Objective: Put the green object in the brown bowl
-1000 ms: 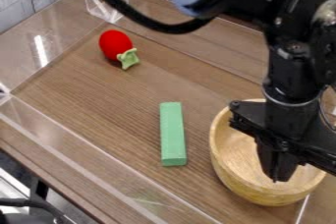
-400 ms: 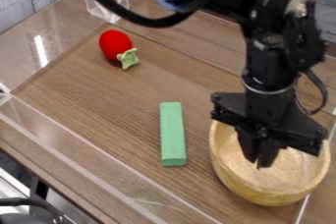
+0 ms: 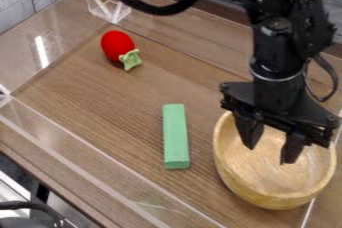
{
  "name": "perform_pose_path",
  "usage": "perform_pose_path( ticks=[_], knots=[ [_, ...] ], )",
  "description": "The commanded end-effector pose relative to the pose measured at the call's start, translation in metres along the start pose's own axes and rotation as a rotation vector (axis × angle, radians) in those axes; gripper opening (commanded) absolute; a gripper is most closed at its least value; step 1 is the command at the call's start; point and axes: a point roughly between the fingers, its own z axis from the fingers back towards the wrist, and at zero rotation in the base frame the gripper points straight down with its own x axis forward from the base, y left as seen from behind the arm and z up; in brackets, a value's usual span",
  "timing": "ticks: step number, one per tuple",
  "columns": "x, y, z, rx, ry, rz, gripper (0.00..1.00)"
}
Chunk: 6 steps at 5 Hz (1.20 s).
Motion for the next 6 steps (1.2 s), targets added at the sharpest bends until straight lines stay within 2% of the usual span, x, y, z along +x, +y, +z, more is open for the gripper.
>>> perform_pose_path(
  ticks=[1, 2, 3, 4, 5, 6],
  knots=[
    [-0.001, -0.007, -0.006, -0.010, -0.010, -0.066, 0.00],
    [-0.001, -0.007, -0.016, -0.005, -0.012, -0.091, 0.00],
    [0.001, -0.006, 0.000, 0.002, -0.020, -0.117, 1.00],
    [0.003, -0.005, 0.015, 0.002, -0.031, -0.120, 1.00],
    [0.013, 0.005, 0.023, 0.010, -0.047, -0.097, 0.00],
    [0.013, 0.004, 0.021, 0.008, -0.051, -0.101, 0.00]
  ],
)
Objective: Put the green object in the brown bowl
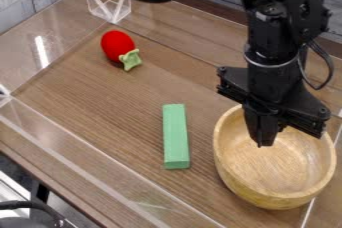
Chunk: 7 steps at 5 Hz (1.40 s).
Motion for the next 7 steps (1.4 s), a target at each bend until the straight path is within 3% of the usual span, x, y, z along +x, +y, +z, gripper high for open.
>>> perform_pose_path(
  ticks=[1, 3, 4, 5, 7],
  knots=[
    [0.006, 0.004, 0.002, 0.002, -0.023, 0.042, 1.00],
    [-0.001, 0.020, -0.007, 0.025, 0.019, 0.141, 1.00],
    [-0.008, 0.035, -0.005, 0.050, 0.015, 0.206, 1.00],
    [-0.014, 0.059, 0.000, 0.080, -0.009, 0.299, 1.00],
    [-0.022, 0.102, 0.012, 0.145, -0.057, 0.581, 1.00]
  ],
)
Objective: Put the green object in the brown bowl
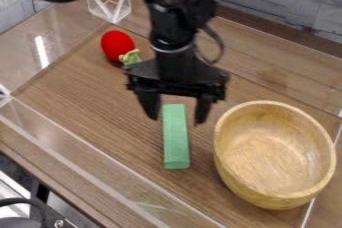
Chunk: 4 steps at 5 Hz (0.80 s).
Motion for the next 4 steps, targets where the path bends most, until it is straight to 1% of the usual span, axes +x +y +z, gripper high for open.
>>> perform_pose_path(
  ticks=[1, 2, 3, 4],
  knots=[
    [0.002, 0.012, -0.011, 0.000, -0.030, 0.075, 1.00],
    [-0.001, 0.020, -0.032, 0.010, -0.026, 0.131, 1.00],
    [-0.001, 0.024, -0.047, 0.014, -0.026, 0.159, 1.00],
    [0.003, 0.012, -0.043, 0.005, -0.023, 0.145, 1.00]
  ],
)
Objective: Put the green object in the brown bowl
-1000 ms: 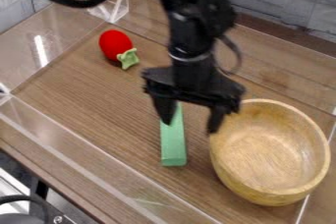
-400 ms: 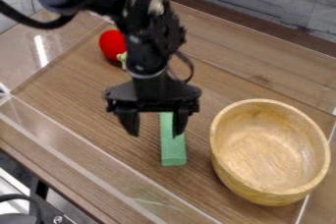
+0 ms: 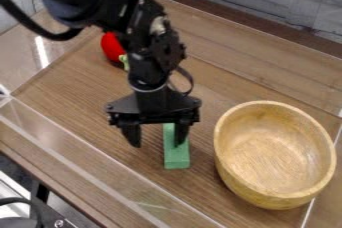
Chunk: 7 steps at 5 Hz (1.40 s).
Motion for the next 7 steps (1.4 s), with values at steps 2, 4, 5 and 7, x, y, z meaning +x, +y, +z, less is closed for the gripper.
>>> perform_pose_path(
  ticks=[2, 4, 5, 7],
  knots=[
    [0.016, -0.013, 0.006, -0.033, -0.024, -0.016, 1.00],
    [0.030, 0.000, -0.002, -0.043, -0.027, -0.034, 1.00],
    [0.040, 0.006, -0.006, -0.044, -0.031, -0.051, 1.00],
    [0.045, 0.012, -0.018, -0.025, -0.034, 0.003, 1.00]
  ],
)
